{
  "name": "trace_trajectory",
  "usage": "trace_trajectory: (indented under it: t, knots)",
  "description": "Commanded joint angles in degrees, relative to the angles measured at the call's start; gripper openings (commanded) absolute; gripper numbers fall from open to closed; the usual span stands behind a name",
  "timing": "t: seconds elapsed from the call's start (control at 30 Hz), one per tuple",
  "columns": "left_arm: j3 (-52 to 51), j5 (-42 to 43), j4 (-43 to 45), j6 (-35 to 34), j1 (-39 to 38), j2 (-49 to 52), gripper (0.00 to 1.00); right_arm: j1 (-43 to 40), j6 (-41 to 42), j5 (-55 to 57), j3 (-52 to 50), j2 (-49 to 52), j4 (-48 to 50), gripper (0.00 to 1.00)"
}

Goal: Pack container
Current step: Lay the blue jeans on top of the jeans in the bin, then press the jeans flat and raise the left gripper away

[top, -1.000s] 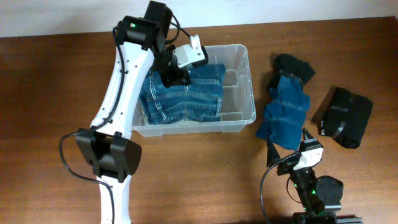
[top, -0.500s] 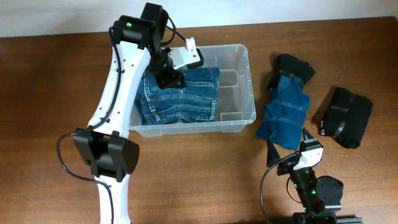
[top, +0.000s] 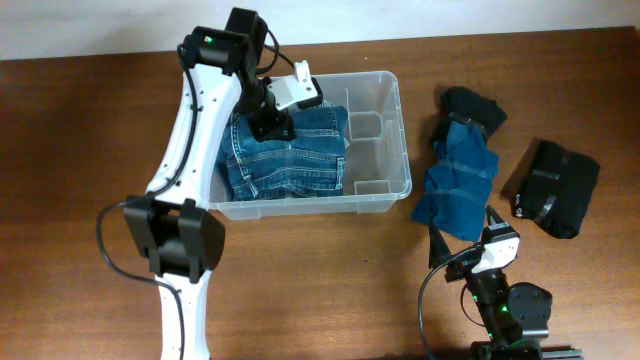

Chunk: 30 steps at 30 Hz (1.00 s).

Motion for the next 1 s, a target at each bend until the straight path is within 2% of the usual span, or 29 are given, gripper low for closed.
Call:
trace_trajectory:
  t: [0.0,0.03,0.07,0.1,0.13,0.17,0.4,0.53,0.6,0.63,0.7,0.77,0.8,0.97]
  knots:
    - [0.3,-0.3,0.1,0.5,1.8,3.0,0.01,-0.3,-0.2,-0.9,-0.4,-0.3,-0.1,0.98]
    - [0.3,-0.3,0.3,0.5,2.1,3.1,0.02,-0.3,-0.2,-0.9,-0.4,-0.3,-0.1,0.98]
    - [0.3,-0.3,0.7,0.5,2.3,3.4,0.22,-0.3,-0.2,-0.9,-0.4,-0.3,-0.1,0.98]
    - [0.3,-0.3,1.3,0.5,2.5,3.5,0.35,-0.3,-0.2,-0.9,-0.4,-0.3,-0.1,0.98]
    - [0.3,-0.5,2.1,0.5,2.6,3.5,0.44,-0.3,-0.2,-0.9,-0.4,-0.3,-0.1,0.98]
    - [0.3,-0.5,4.0,0.5,2.6,3.5,0.58,-0.3,-0.2,-0.9,-0.4,-0.3,-0.1,0.98]
    - [0.5,-2.9,14.5,0.5,2.6,3.4,0.75,-0.3,-0.2,-0.9,-0.4,-0.3,-0.1,0.98]
    - [1.7,-4.2,15.9,0.4,2.4,3.4,0.75,-0.3,-0.2,-0.9,-0.4,-0.3,-0.1,0.98]
    - [2.0,-4.9,15.4,-0.9,1.9,3.4,0.74,-0.3,-0.2,-0.9,-0.4,-0.3,-0.1,0.98]
    - [2.1,-5.9,15.3,-2.2,1.6,3.4,0.69,-0.3,-0.2,-0.9,-0.4,-0.3,-0.1,0.98]
    - [2.1,-8.9,14.7,-4.7,1.1,3.4,0.55,-0.3,-0.2,-0.9,-0.4,-0.3,-0.1,0.98]
    - [2.1,-12.0,13.6,-7.6,0.7,3.4,0.27,-0.3,-0.2,-0.9,-0.4,-0.3,-0.1,0.98]
    - [2.1,-12.6,12.9,-8.6,0.6,3.4,0.18,-0.3,-0.2,-0.9,-0.4,-0.3,-0.1,0.98]
    - [0.2,-12.8,11.5,-10.1,0.6,3.8,0.02,-0.3,-0.2,-0.9,-0.4,-0.3,-0.1,0.98]
